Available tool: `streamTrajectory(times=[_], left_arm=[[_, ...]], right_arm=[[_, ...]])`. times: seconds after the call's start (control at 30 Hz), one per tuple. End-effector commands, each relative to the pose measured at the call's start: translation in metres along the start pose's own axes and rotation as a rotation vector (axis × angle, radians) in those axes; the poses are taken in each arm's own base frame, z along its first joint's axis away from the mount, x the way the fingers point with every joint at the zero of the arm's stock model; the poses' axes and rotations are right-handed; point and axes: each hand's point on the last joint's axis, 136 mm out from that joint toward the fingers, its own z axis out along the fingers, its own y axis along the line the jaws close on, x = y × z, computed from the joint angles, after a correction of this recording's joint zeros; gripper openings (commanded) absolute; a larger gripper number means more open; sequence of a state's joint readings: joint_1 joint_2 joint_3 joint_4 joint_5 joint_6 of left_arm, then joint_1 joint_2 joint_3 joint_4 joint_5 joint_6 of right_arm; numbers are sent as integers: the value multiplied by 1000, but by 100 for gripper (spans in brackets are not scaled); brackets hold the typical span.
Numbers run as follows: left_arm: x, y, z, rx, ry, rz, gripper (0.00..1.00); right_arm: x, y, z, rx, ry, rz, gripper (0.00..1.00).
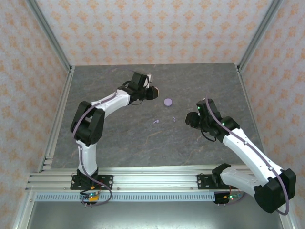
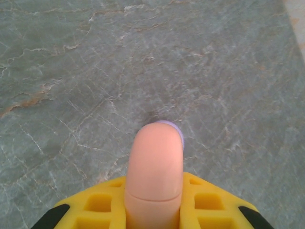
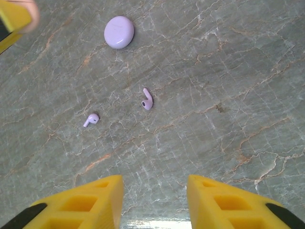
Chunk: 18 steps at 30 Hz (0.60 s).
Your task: Insert the wireless bluetooth earbuds into the charging case
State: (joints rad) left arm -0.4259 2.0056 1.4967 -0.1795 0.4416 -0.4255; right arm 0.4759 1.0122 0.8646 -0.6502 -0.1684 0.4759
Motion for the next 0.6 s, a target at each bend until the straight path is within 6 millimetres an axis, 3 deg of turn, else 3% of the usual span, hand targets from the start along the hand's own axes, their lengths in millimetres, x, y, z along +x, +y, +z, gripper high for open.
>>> streamTrajectory(times=[0.0, 0.57], left_arm=[[0, 8, 13, -5, 55, -16, 8], [-4, 51, 77, -33, 120, -103, 8]], right_arm=[[-3, 5, -2, -31, -15, 11, 41], [2, 3, -3, -26, 7, 18, 41]])
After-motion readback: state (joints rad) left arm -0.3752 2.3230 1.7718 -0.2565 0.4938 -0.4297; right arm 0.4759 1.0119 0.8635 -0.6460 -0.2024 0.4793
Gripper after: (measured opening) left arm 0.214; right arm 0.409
